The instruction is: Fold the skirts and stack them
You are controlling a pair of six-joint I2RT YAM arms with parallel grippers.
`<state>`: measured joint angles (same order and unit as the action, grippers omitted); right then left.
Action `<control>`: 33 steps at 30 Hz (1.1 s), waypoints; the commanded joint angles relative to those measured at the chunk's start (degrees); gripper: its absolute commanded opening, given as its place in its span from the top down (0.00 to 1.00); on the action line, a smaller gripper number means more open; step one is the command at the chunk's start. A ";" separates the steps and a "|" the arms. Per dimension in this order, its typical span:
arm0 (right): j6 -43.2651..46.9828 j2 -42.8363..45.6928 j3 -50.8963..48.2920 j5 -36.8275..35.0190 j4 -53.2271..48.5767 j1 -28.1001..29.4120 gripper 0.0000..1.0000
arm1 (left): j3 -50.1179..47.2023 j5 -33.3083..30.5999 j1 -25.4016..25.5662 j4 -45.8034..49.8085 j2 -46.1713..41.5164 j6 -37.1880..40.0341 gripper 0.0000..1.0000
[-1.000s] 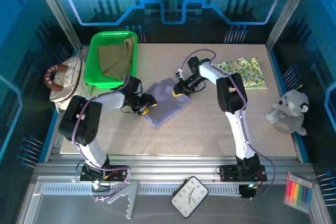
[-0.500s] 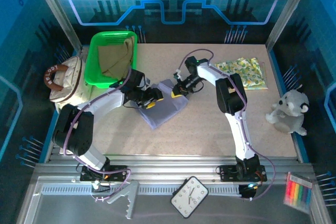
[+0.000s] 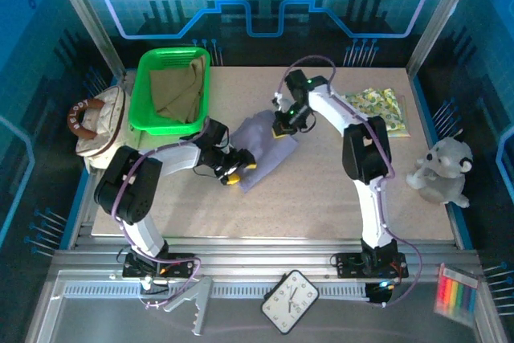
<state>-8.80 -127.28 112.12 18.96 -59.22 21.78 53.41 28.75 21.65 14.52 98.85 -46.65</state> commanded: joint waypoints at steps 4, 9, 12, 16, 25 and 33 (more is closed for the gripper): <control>7.61 6.23 7.43 -19.60 -10.29 -5.58 1.00 | 2.89 -7.10 -1.02 3.98 -3.74 -2.32 0.01; 12.47 5.94 12.38 -27.72 -14.05 -8.61 1.00 | 0.96 -7.95 -4.89 1.99 -3.25 -5.26 0.01; 12.14 5.36 14.99 -31.56 -15.11 -10.92 1.00 | 0.90 -7.92 -6.56 2.86 -2.89 -4.97 0.01; 14.82 4.72 18.43 -33.20 -15.49 -11.73 1.00 | 2.63 -9.28 -6.91 5.93 -2.75 -3.13 0.01; 17.26 1.44 30.47 -36.56 -20.41 -12.78 1.00 | 3.81 -9.63 -7.15 7.80 -1.38 -2.56 0.01; 14.42 2.04 34.49 -31.79 -22.26 -13.78 1.00 | 3.97 -8.89 -7.23 7.80 -0.08 -2.92 0.01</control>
<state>6.90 -125.38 143.44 -14.72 -79.35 8.86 56.12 19.73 14.72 20.53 97.60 -50.50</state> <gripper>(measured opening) 0.081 0.990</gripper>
